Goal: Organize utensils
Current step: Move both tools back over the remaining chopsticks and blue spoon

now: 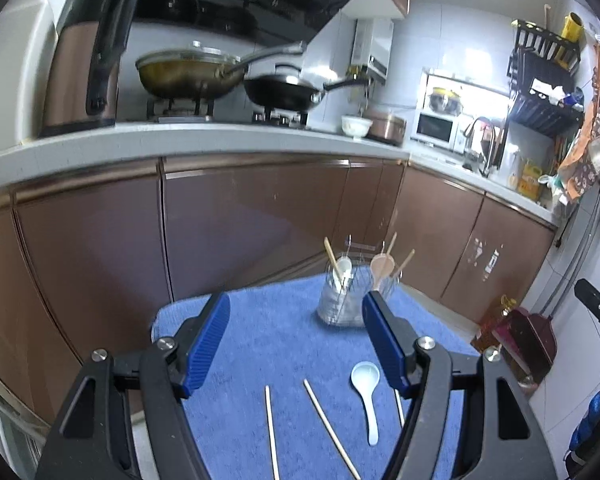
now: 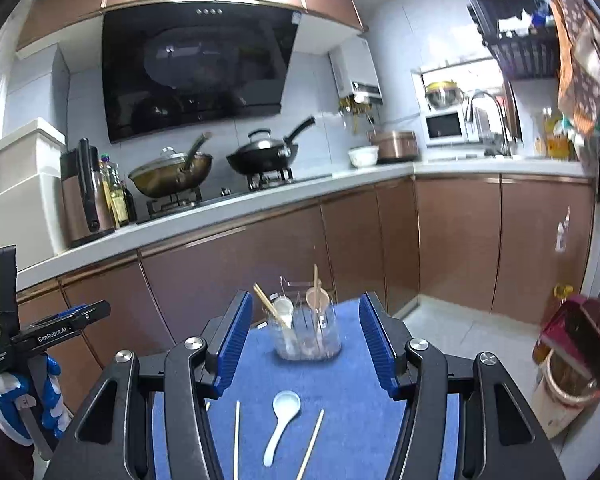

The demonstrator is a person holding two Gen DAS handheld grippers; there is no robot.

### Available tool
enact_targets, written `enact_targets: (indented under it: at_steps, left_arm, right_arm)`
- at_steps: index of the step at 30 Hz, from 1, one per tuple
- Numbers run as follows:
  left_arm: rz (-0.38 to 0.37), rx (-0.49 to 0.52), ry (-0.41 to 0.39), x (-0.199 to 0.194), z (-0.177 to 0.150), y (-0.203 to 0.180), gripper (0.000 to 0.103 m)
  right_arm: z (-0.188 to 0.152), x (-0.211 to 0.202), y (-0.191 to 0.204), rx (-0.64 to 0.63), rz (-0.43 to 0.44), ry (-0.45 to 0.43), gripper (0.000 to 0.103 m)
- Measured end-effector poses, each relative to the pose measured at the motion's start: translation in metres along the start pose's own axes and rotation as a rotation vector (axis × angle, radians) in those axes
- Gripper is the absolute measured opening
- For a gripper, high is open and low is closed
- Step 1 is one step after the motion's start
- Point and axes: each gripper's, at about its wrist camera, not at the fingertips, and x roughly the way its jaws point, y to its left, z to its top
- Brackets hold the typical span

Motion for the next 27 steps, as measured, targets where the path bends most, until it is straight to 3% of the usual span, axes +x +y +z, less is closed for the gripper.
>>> enact_targets:
  at_steps: [6,10,16,23,27]
  left_arm:
    - [-0.010,-0.016,0.085,0.025,-0.016,0.006,0.067]
    - [-0.041,-0.058,0.218,0.058,-0.031,0.013,0.066]
    - [-0.084,-0.121,0.456,0.126,-0.070,0.025,0.066]
    - [-0.079,-0.153,0.623,0.182,-0.103,0.039,0.064]
    - [-0.078,-0.184,0.705,0.211,-0.113,0.048,0.053]
  right_arm:
    - [-0.015,0.012,-0.017,0.031,-0.016,0.051,0.055]
    - [-0.025,0.030,-0.021,0.040,-0.020,0.113,0.054]
    - [-0.064,0.095,-0.029,0.068,0.016,0.360,0.051]
    - [-0.118,0.171,-0.035,0.124,0.067,0.612,0.040]
    - [-0.142,0.208,-0.035,0.160,0.099,0.730,0.032]
